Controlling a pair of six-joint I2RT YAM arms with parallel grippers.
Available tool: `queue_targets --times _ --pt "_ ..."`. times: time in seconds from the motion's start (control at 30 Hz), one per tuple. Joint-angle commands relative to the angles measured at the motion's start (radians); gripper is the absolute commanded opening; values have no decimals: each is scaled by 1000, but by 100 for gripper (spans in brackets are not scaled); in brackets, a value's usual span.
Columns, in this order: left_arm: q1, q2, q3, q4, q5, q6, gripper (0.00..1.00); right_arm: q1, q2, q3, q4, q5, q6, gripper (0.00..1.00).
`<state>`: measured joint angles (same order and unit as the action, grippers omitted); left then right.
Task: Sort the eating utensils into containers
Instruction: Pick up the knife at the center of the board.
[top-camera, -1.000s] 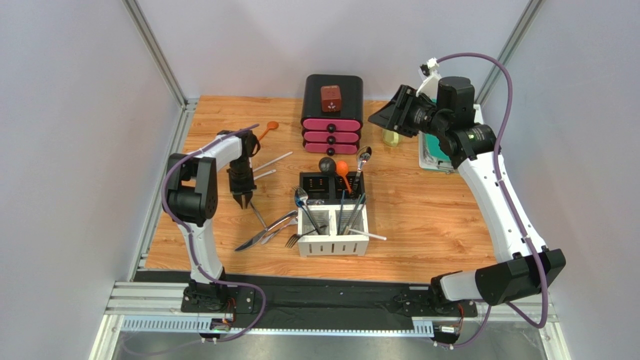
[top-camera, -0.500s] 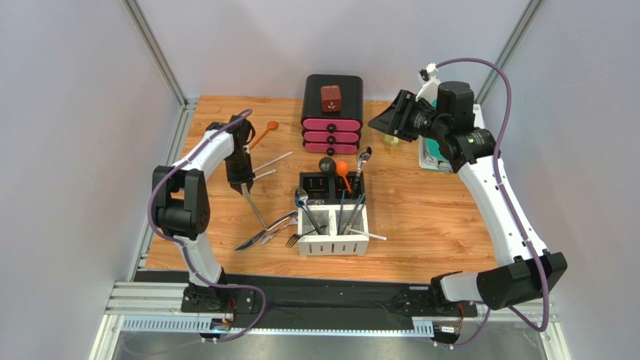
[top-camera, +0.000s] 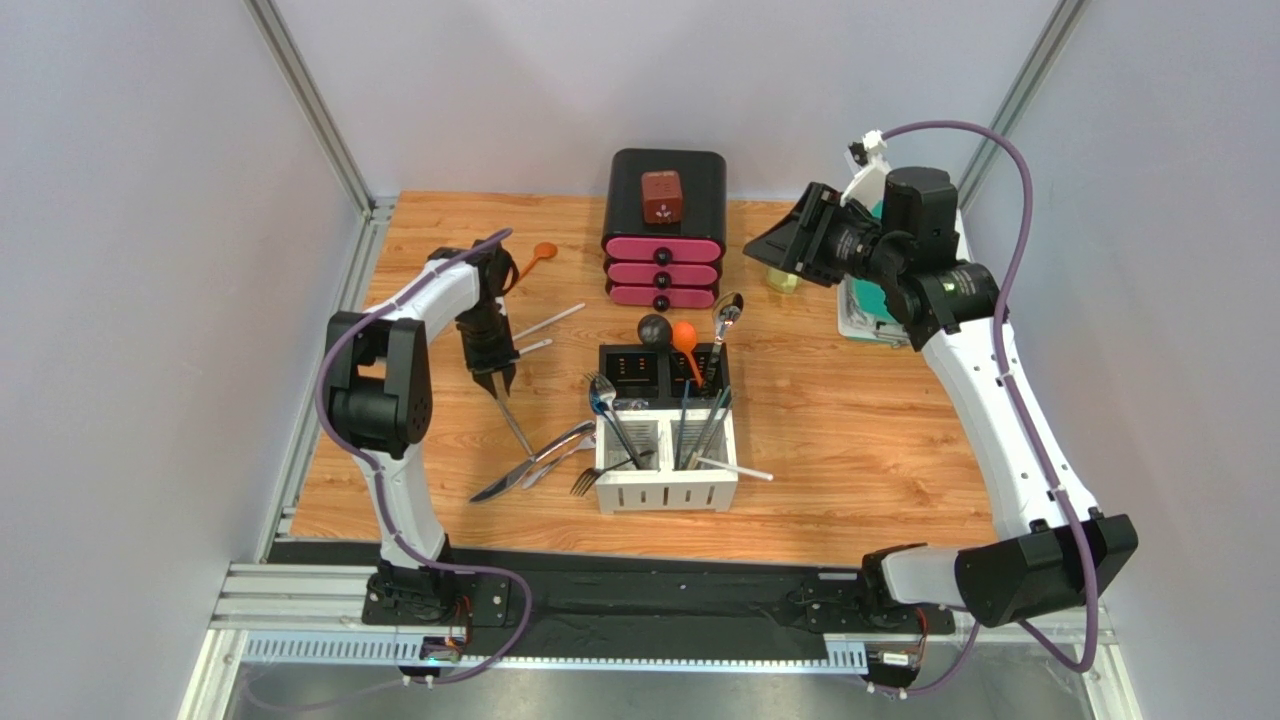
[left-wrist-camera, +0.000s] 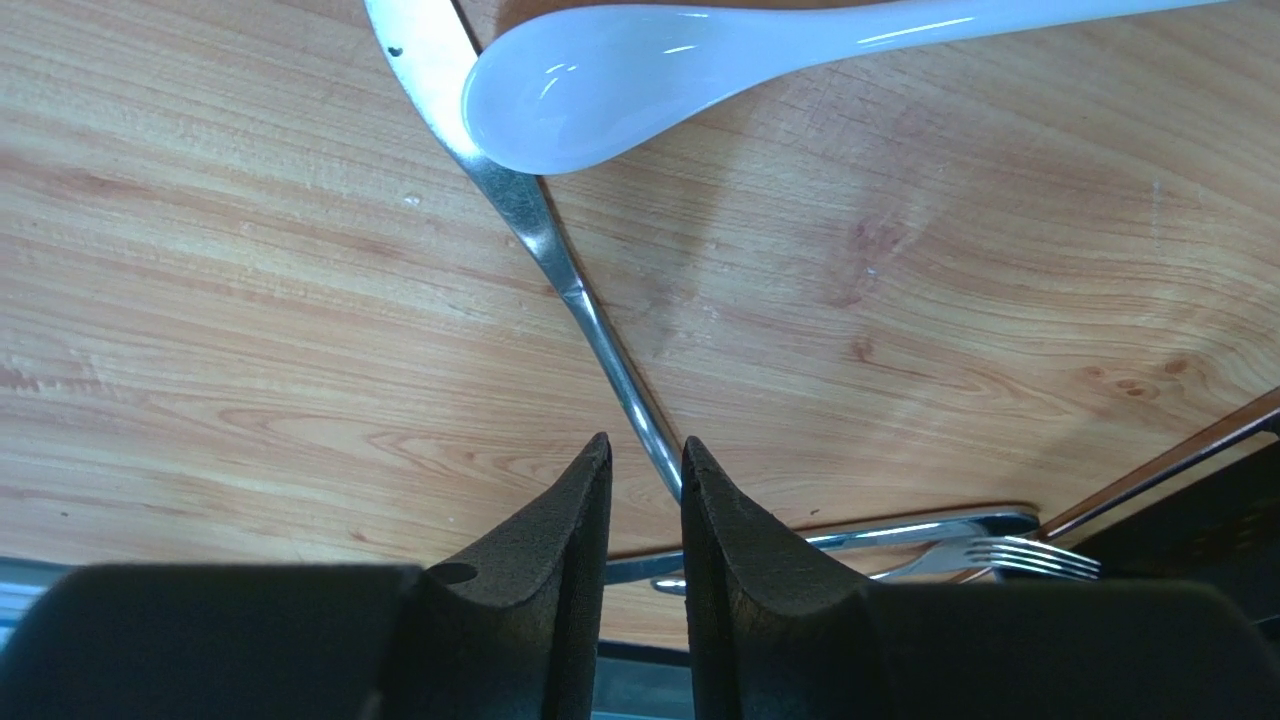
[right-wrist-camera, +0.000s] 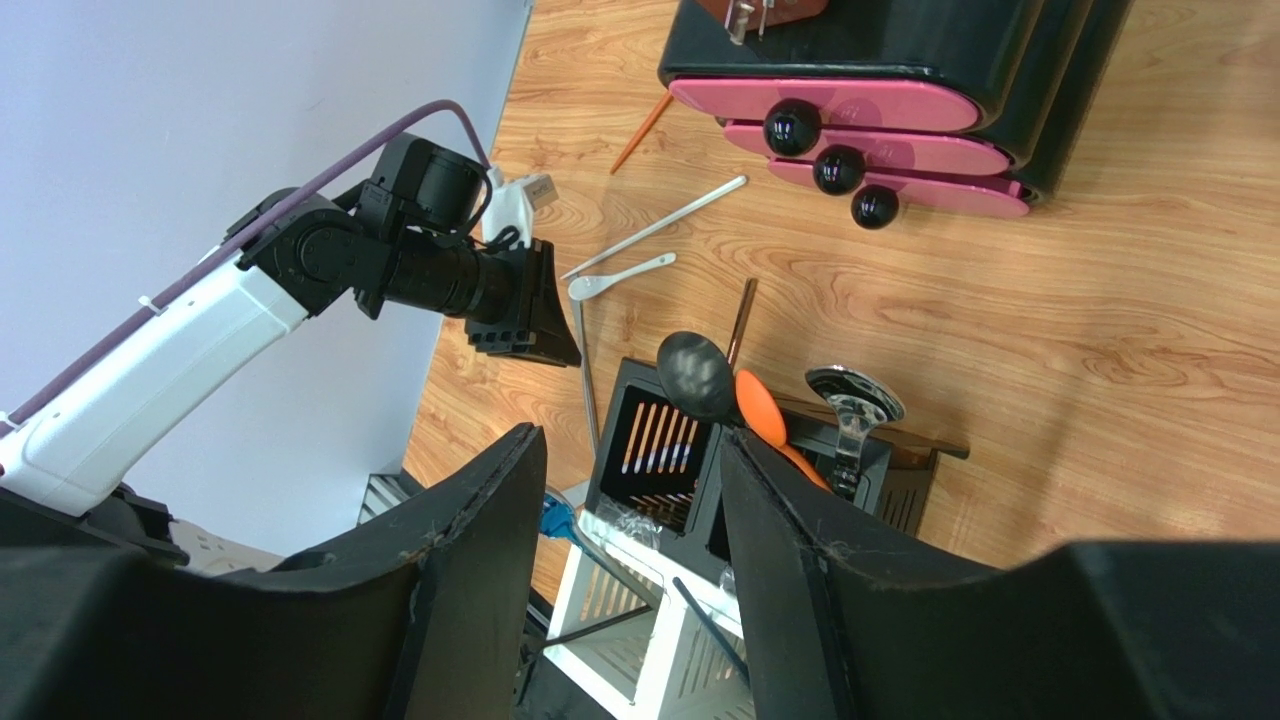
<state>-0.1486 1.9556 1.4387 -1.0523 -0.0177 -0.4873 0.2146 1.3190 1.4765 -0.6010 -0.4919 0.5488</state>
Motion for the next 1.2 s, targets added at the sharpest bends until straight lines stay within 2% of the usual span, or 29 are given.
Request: queue_targets --times 0.0,0.27,0.67,0.73,0.9,0.93,0.97,1.0,1.17 --pt "1 6 -11 -2 -22 -11 30 -6 -37 -19 35 -20 -4 52" --pt "1 19 -34 -6 -30 3 35 -7 -41 -35 36 -20 -6 52" --pt "1 72 -20 -8 -25 9 35 -20 -60 -48 37 -19 -7 52" --pt "1 77 -23 -6 -15 13 32 -20 -61 -48 37 -17 -6 52" --pt "1 74 -47 -3 -16 18 16 -21 -58 -50 40 -19 -3 52" --pt "1 69 -52 1 -13 22 12 -21 -57 -51 41 -20 -1 52" --pt "1 62 -57 3 -11 26 3 -21 -58 -51 41 -22 0 52" --pt "1 57 -66 2 -7 30 0 -21 -57 -51 43 -22 3 52" --pt "1 6 -100 11 2 36 0 -21 -50 -45 49 -27 10 51"
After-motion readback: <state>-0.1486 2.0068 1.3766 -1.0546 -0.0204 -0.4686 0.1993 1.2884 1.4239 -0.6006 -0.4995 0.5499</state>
